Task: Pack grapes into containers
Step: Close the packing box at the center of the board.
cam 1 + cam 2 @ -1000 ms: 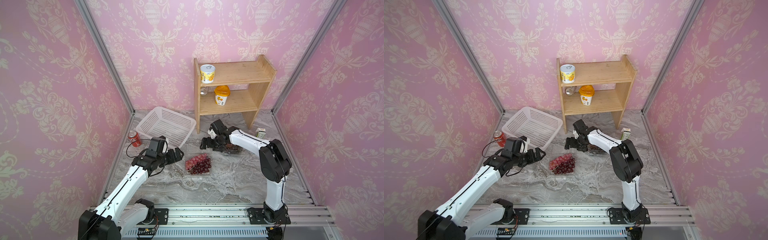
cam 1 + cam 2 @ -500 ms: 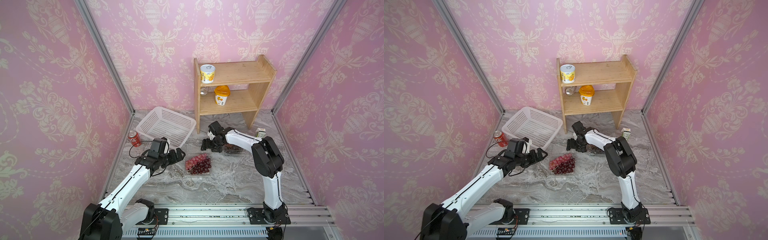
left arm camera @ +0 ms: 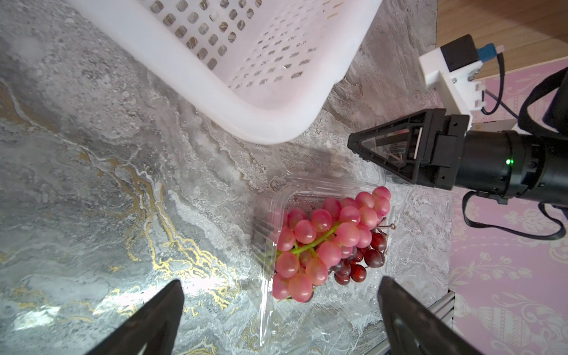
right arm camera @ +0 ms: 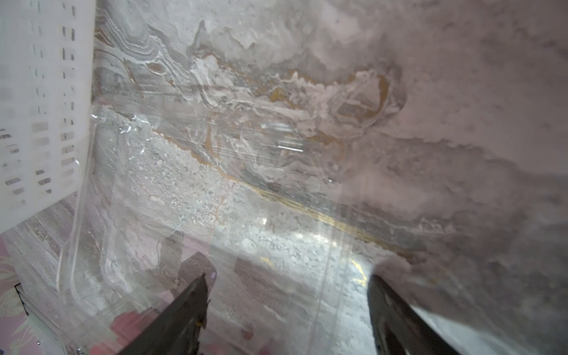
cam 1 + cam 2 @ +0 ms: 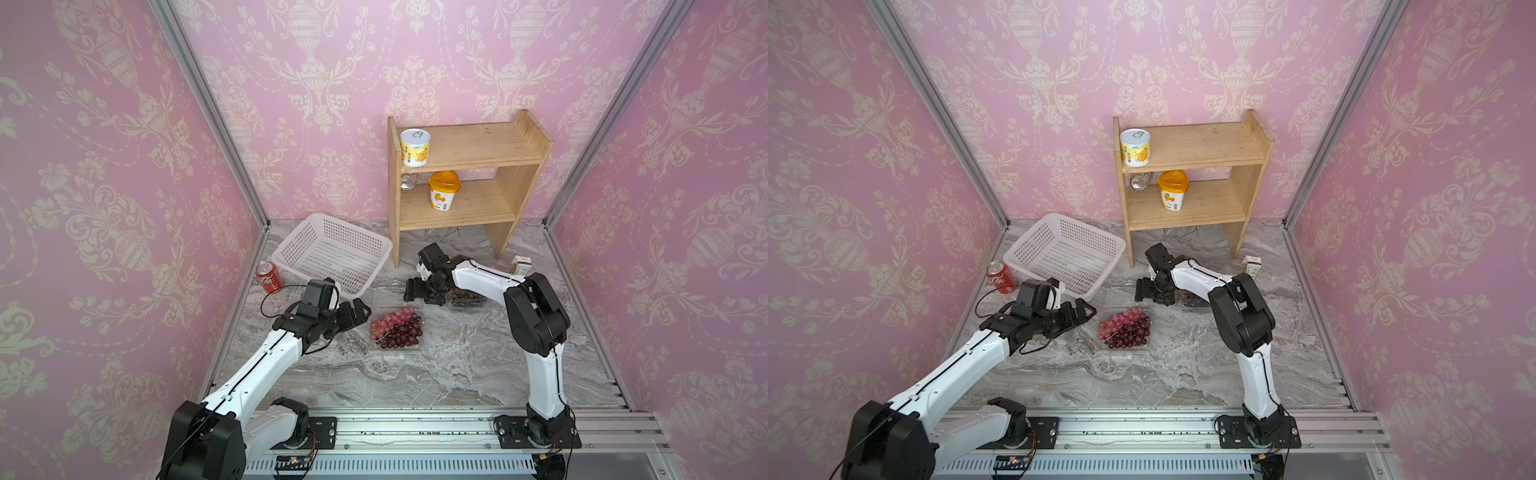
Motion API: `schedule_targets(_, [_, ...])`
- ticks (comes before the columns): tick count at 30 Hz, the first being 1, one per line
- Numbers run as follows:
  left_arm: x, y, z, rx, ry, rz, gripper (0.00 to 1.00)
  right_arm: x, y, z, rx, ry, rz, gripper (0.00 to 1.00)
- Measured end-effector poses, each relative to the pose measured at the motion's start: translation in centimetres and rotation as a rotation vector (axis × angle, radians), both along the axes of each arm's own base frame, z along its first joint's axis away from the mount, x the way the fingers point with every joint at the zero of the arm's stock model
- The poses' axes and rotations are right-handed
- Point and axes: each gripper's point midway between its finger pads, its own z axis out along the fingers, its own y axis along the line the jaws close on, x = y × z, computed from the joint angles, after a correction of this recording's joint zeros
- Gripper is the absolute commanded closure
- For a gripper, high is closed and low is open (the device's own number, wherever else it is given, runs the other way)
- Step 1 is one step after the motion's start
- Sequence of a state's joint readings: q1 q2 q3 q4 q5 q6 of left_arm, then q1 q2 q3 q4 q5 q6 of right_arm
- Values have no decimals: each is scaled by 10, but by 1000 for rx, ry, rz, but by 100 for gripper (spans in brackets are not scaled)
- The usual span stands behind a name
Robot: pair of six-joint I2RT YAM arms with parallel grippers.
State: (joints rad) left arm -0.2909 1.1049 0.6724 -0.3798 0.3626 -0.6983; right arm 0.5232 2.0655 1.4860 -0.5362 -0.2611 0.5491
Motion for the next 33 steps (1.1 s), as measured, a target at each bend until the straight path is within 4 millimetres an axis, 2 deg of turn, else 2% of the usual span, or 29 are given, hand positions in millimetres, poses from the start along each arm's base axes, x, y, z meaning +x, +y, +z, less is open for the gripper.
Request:
schedule_targets(5, [-3,0,-12,0,20,0,1,-4,-4,2,-8,-3,2,19])
schedule_targets(9, [-4,-2,-21,-9,47,1,1,-4,-4,3,-7,-7,10,27])
schedule_targets(18, [1,-4,-21,-23,41,5,1,12,4,14,23,-43,9,41])
schedule_targets(25, [3,-5,-26,-24,52,7,1,19,4,7,26,-33,2,48])
schedule_targets(28, [5,-6,-29,-24,57,10,1,22,2,3,21,-28,-2,58])
schedule_targets(31, [7,-6,-33,-24,65,12,1,23,1,-2,17,-23,-2,62])
schedule_targets(33, [8,-7,-36,-22,71,12,1,24,-1,-2,16,-22,-4,68])
